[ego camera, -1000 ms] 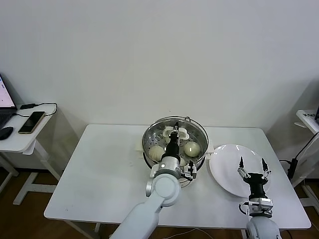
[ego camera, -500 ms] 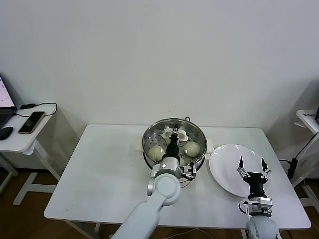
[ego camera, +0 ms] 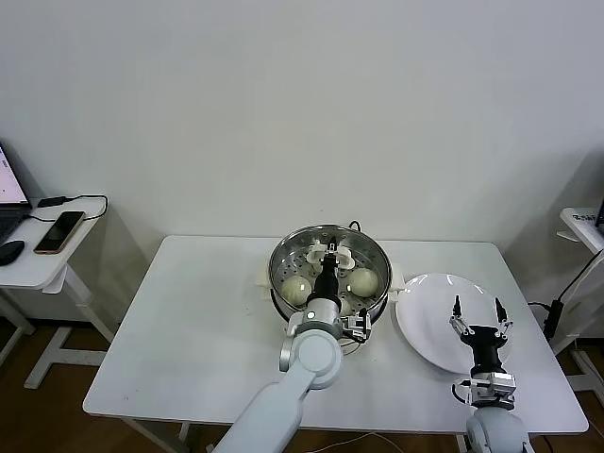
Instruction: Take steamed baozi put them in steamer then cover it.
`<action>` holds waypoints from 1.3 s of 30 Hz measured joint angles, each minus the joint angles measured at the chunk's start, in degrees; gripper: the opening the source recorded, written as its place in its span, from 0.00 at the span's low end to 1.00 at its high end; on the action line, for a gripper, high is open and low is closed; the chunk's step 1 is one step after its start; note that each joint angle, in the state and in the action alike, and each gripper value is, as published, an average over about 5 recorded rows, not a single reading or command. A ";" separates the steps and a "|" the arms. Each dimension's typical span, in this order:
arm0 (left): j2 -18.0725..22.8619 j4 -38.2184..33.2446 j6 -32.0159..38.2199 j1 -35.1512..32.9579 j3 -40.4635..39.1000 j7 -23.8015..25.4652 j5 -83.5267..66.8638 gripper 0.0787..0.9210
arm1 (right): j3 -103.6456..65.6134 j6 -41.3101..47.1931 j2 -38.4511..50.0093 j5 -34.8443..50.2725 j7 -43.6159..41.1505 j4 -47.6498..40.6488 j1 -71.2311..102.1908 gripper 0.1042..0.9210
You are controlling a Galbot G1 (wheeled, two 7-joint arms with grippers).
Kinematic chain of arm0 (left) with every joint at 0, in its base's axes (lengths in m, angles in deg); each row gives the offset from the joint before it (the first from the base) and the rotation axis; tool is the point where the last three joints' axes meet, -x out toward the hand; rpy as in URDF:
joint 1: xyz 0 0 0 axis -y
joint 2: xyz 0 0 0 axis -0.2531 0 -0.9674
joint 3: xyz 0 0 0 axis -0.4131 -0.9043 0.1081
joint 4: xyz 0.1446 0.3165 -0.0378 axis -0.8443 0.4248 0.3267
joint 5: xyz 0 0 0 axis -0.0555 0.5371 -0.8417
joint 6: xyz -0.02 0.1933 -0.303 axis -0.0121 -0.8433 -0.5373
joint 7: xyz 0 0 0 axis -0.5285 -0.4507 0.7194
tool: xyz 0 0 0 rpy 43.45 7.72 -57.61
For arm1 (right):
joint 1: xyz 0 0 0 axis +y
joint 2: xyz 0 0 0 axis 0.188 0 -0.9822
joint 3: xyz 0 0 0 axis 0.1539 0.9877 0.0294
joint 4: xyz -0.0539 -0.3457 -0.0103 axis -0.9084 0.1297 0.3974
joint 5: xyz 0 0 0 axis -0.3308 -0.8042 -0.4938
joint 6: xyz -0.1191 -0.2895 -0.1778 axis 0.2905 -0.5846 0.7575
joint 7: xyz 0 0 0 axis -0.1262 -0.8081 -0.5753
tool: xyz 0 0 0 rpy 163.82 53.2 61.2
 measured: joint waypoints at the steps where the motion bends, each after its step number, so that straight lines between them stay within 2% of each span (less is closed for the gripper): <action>1: 0.03 0.01 0.03 -0.03 0.01 0.00 0.03 0.13 | 0.03 0.00 -0.01 0.00 0.00 -0.03 -0.06 0.88; 9: 0.21 0.13 0.39 -0.41 0.29 0.00 0.29 0.13 | 0.11 -0.03 -0.02 0.01 0.03 -0.16 -0.33 0.88; 12: 0.21 0.09 0.66 -0.66 0.47 -0.15 0.34 0.18 | 0.21 -0.04 0.00 0.02 0.04 -0.22 -0.44 0.88; 26: -0.72 -2.10 0.99 -1.38 0.73 -0.54 -0.14 0.64 | 0.41 -0.04 -0.01 -0.01 0.05 -0.30 -0.59 0.88; 29: -1.48 -3.54 0.90 -2.01 0.49 -0.27 -0.85 0.69 | 0.47 -0.04 -0.01 -0.01 0.07 -0.28 -0.73 0.88; 34: -3.49 -7.19 0.66 -3.77 0.30 0.62 -2.91 0.72 | 0.67 -0.01 0.00 0.02 0.19 -0.12 -1.07 0.88; 39: -6.33 -12.27 0.51 -6.34 0.56 1.54 -5.86 0.85 | 0.82 0.08 0.07 0.07 0.32 0.13 -1.31 0.88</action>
